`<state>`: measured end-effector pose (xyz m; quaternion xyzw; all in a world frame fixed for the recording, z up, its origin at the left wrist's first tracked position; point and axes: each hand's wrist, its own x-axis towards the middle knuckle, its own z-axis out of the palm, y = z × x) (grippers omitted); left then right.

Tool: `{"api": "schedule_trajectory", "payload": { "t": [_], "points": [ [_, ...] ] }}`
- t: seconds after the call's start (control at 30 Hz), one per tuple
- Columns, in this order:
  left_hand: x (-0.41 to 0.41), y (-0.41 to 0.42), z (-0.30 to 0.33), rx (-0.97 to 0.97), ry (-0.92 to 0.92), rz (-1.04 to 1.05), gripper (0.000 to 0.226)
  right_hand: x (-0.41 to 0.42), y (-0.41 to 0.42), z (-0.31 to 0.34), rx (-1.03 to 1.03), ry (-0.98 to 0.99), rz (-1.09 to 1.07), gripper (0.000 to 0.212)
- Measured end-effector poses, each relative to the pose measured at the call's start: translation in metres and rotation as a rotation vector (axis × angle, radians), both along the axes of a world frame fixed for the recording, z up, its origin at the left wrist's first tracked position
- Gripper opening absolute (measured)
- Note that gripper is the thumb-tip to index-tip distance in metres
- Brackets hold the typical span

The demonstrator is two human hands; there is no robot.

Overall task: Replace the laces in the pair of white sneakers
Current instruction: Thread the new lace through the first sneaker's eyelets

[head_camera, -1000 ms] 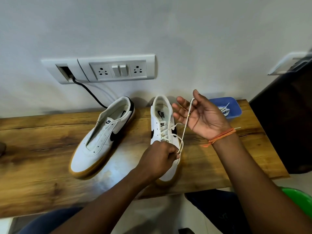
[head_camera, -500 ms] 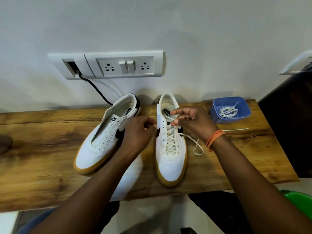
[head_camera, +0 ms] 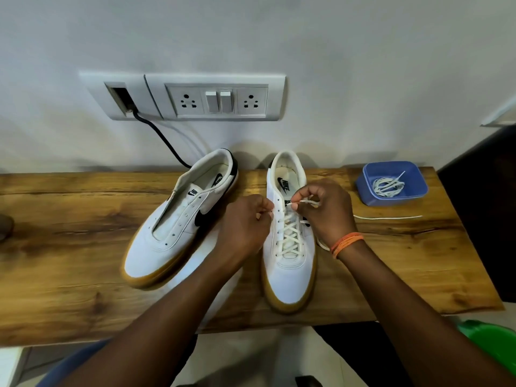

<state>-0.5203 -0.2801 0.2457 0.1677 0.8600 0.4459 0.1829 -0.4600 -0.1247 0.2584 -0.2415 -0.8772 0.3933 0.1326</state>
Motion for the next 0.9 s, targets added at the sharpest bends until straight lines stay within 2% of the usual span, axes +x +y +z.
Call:
{"api": "schedule_trajectory", "payload": {
  "t": [0.2,0.3,0.4,0.57,0.9],
  "points": [
    [0.007,0.003,-0.003,0.008,-0.021,0.050,0.019,0.002,-0.009,-0.015,0.160,-0.042,-0.085,0.020],
    [0.008,0.003,-0.001,0.053,-0.055,0.086,0.020,0.000,-0.017,-0.021,0.000,-0.039,-0.167,0.023],
    [0.008,0.001,-0.002,0.107,-0.125,0.129,0.023,-0.001,-0.021,-0.025,-0.164,-0.065,-0.159,0.017],
    [0.006,-0.001,-0.004,0.154,-0.192,0.147,0.023,0.000,-0.011,-0.014,-0.625,-0.119,-0.117,0.014],
    [0.010,0.001,-0.003,0.218,-0.255,0.174,0.012,-0.002,-0.004,-0.015,-0.792,-0.146,-0.062,0.016]
  ]
}}
